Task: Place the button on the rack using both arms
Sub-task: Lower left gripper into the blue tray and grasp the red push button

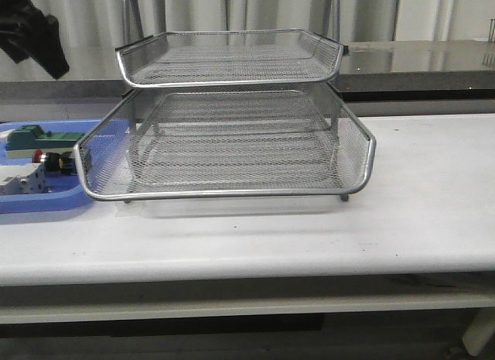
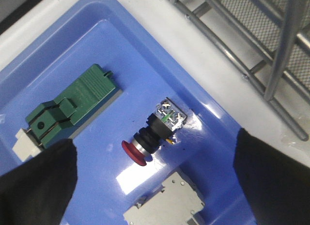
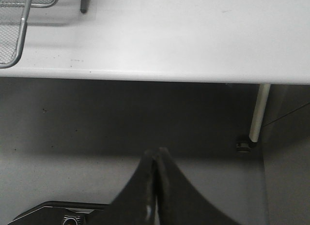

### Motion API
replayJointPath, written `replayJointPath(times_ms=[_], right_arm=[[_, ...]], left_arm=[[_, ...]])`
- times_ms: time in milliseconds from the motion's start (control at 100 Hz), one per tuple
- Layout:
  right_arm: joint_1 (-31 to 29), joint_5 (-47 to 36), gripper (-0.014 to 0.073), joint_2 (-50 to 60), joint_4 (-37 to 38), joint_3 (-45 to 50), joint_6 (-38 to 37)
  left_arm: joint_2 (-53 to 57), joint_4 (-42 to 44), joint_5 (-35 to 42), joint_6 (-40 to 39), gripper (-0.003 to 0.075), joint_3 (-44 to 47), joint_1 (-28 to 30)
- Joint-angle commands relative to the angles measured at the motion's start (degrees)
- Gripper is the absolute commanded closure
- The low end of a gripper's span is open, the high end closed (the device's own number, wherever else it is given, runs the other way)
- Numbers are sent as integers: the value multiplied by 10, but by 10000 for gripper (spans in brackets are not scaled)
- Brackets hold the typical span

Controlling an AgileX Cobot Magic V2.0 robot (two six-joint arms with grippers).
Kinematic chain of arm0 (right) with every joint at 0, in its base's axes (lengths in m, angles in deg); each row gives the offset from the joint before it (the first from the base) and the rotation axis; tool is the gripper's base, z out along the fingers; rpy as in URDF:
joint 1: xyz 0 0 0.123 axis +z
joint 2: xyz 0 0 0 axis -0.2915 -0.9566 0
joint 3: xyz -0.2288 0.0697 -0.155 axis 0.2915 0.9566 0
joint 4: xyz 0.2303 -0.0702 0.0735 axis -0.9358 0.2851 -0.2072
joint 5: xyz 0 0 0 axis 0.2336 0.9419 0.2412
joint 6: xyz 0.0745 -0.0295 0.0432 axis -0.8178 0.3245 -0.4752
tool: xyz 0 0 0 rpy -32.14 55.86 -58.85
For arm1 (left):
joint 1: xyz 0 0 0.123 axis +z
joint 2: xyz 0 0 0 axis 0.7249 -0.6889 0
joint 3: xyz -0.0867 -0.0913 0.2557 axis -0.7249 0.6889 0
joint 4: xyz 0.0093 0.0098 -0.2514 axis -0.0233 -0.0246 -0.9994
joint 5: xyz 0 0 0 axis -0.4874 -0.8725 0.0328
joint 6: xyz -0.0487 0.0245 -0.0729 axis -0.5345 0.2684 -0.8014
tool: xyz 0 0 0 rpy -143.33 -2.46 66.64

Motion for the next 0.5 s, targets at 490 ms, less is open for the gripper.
replayJointPath(times_ms=[490], right_arm=[[-1, -29, 660, 1, 9, -14, 2]], left_arm=[[-112, 26, 0, 83, 99, -81, -8]])
